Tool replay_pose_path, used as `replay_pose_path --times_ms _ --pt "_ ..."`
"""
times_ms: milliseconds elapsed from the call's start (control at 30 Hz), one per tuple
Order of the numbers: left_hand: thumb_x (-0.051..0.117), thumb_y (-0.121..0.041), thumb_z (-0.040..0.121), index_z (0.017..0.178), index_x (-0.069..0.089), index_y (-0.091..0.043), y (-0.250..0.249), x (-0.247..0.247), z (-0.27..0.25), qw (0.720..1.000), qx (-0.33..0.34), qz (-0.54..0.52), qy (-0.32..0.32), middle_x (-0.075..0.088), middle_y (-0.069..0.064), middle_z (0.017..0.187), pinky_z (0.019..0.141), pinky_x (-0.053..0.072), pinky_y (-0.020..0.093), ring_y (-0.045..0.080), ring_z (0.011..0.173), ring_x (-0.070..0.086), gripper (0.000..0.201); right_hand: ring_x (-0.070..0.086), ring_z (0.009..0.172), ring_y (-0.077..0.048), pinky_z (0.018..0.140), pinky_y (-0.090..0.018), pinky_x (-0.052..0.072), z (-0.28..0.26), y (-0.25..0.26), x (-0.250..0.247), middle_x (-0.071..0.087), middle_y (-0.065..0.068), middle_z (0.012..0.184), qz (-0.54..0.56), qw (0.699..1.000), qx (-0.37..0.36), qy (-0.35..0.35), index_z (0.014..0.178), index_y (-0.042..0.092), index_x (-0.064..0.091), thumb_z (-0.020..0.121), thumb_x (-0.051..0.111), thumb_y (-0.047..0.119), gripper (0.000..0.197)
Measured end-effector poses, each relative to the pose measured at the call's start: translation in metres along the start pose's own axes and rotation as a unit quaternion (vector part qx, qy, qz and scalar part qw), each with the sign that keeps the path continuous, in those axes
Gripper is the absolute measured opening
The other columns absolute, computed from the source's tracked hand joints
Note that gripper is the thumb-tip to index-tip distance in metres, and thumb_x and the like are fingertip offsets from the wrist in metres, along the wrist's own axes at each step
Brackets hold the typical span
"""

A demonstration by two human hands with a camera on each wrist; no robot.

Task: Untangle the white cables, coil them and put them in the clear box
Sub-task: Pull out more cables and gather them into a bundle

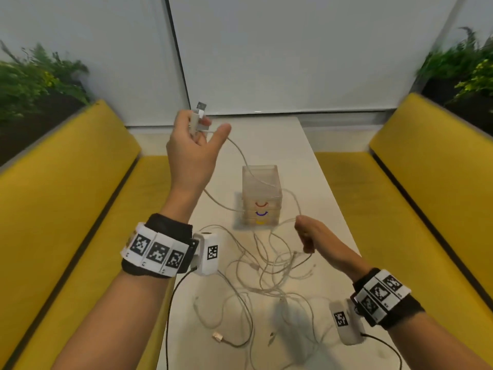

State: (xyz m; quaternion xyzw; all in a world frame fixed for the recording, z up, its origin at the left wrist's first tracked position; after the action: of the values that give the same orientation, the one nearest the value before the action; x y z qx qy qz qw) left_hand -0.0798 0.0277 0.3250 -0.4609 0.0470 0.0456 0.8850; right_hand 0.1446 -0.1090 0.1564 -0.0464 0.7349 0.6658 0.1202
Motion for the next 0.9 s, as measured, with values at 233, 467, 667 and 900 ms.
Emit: replay_pose_path --times_ms 233,467,667,900 --pt "0.066 -0.021 0.092 0.076 0.062 -0.017 0.002 0.020 -0.019 0.986 0.091 0.117 0.071 0.036 -0.002 0.053 0.049 0.026 0.023 0.012 0.053 0.034 0.017 0.058 0.066 -0.012 0.061 -0.034 0.044 0.015 0.032 -0.035 0.064 0.003 0.070 -0.342 0.928 -0.125 -0.077 0.079 0.026 0.060 0.098 0.030 0.056 0.047" --pt "0.049 -0.036 0.102 0.073 0.047 -0.002 0.010 0.008 -0.012 0.997 0.024 0.047 0.061 0.040 0.010 0.061 0.053 0.027 0.035 0.014 0.057 0.033 0.045 0.059 0.064 -0.012 0.060 -0.029 0.042 0.009 0.041 -0.085 0.061 0.009 0.061 -0.442 0.886 -0.075 -0.119 0.073 0.024 0.072 0.098 0.028 0.058 0.061" --pt "0.057 -0.036 0.098 0.075 0.044 -0.020 0.018 0.011 -0.012 0.986 0.015 0.116 0.120 0.042 -0.002 0.061 0.050 0.030 0.030 0.007 0.051 0.033 0.031 0.061 0.080 -0.015 0.059 -0.031 0.043 -0.006 0.064 -0.100 0.065 0.004 0.081 -0.493 0.844 -0.117 -0.173 0.079 0.020 0.068 0.090 0.053 0.053 0.038" --pt "0.060 -0.051 0.094 0.089 0.069 -0.015 0.020 0.077 -0.066 0.912 0.044 0.103 0.396 0.067 0.002 0.072 0.057 0.046 0.036 0.014 0.060 0.058 0.038 0.052 0.063 -0.011 0.057 -0.023 0.041 -0.006 0.106 -0.032 0.060 0.014 0.072 -0.268 0.939 -0.213 -0.019 0.114 0.015 0.066 0.102 0.049 0.023 0.022"
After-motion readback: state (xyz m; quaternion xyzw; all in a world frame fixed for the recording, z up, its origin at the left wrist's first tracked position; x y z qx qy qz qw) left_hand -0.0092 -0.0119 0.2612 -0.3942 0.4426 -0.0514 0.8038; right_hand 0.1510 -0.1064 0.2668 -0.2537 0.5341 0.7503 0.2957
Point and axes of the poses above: each hand's wrist, its own z-axis towards the middle knuckle, its own x-axis out of the palm, y = z × x, the point moved 3 cm from there along z, towards the middle knuckle
